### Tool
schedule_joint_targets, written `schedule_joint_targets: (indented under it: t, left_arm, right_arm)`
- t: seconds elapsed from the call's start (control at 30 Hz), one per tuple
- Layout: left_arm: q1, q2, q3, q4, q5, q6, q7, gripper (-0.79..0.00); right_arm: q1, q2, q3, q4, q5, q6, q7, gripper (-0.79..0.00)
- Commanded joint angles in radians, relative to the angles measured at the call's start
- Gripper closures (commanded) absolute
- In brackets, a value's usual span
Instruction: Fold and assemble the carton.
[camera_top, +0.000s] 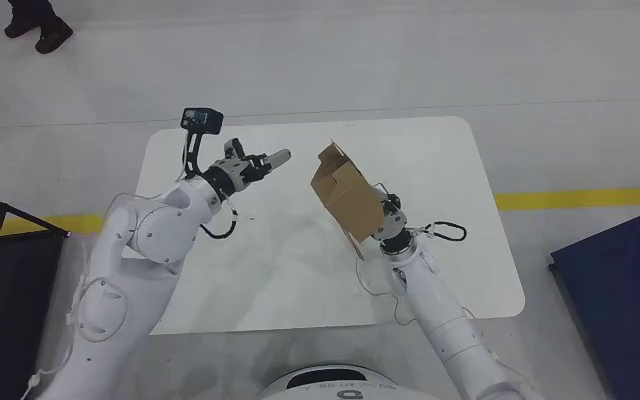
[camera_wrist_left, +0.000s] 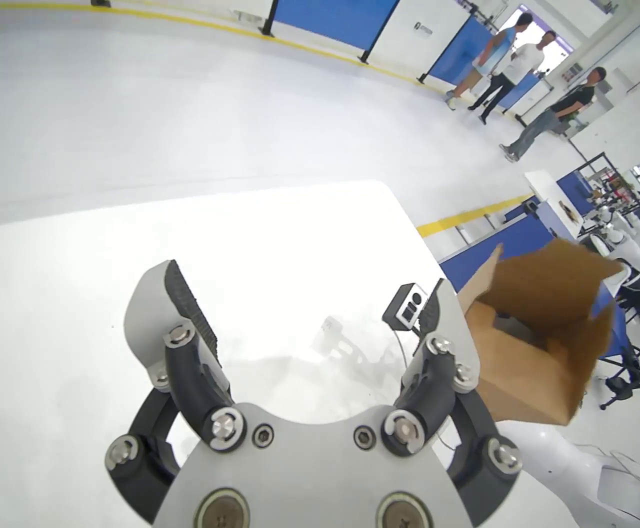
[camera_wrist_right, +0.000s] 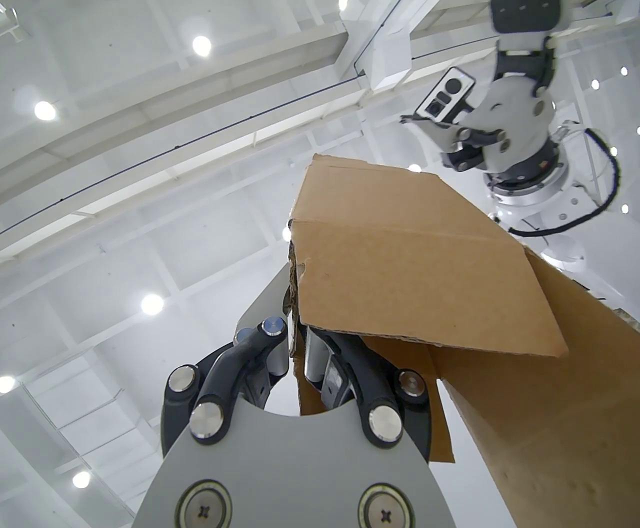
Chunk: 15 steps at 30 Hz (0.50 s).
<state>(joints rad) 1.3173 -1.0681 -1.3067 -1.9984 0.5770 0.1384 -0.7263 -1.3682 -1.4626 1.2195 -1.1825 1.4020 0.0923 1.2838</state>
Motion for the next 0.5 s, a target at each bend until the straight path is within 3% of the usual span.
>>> schedule_joint_targets:
  t: [0.0, 0.17, 0.47]
  left_arm:
    - [0.006, -0.002, 0.019, 0.013, 0.005, -0.023, 0.010, -0.785]
    - [-0.032, -0.013, 0.060, 0.052, -0.034, -0.061, 0.069, -0.785]
    - [-0.139, -0.025, 0.123, 0.102, -0.028, -0.112, 0.031, -0.785]
  right_arm:
    - [-0.006, 0.000, -0.005, -0.015, -0.006, 0.006, -0.029, 0.000]
    - [-0.019, 0.001, -0.013, -0.035, -0.018, 0.020, -0.045, 0.000]
    - [-0.031, 0.005, -0.005, -0.041, -0.029, 0.017, -0.048, 0.000]
